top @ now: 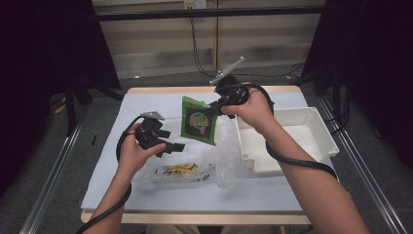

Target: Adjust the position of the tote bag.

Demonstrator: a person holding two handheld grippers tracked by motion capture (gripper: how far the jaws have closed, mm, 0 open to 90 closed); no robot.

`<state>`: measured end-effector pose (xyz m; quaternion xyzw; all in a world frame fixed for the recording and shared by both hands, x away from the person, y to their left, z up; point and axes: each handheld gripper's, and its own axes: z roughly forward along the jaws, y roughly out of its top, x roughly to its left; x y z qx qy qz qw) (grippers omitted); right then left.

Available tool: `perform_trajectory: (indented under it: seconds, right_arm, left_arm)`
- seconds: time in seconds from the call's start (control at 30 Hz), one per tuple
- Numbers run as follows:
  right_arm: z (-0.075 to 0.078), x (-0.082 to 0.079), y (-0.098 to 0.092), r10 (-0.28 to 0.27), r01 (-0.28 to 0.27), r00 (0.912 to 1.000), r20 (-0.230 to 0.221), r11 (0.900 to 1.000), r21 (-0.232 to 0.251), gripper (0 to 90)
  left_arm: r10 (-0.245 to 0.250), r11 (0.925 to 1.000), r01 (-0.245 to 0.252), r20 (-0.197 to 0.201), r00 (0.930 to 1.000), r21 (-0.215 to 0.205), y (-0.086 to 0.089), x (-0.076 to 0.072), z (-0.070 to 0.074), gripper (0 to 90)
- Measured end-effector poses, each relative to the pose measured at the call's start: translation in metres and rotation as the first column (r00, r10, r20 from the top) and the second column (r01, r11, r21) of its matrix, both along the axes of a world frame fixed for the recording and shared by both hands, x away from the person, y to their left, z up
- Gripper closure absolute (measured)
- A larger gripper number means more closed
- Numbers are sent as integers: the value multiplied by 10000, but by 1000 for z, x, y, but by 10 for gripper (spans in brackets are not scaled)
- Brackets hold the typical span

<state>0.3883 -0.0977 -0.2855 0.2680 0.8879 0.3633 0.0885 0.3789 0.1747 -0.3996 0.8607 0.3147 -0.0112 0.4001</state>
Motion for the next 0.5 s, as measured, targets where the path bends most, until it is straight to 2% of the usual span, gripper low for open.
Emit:
perform_trajectory:
  seconds: [0.17,0.2,0.23,0.3,0.4,0.5]
  right_arm:
    - [10,3,1,-10,10,10000,25,9998,176,774]
    - [12,4,2,-48,44,9999,124,9996,284,774]
    - [13,4,2,-159,158,9999,17,9988,457,774]
    - [13,5,3,-160,162,9999,-36,9977,655,774]
    - [12,5,5,-257,251,9996,94,9977,630,774]
    - [9,6,8,-119,116,9999,44,9980,619,775]
  left_arm:
    - [-35,10000,36,-26,10000,65,-4,0,-5,83]
    - [-45,9999,45,-47,10000,128,-4,0,-6,83]
    - [-59,9999,59,-57,10000,83,-4,0,-7,83]
    - [16,9999,-15,-58,10000,113,-3,0,-9,83]
    - [48,9999,-47,-44,10000,118,-2,0,-8,89]
    - [-84,9999,85,-43,10000,147,-3,-1,-9,88]
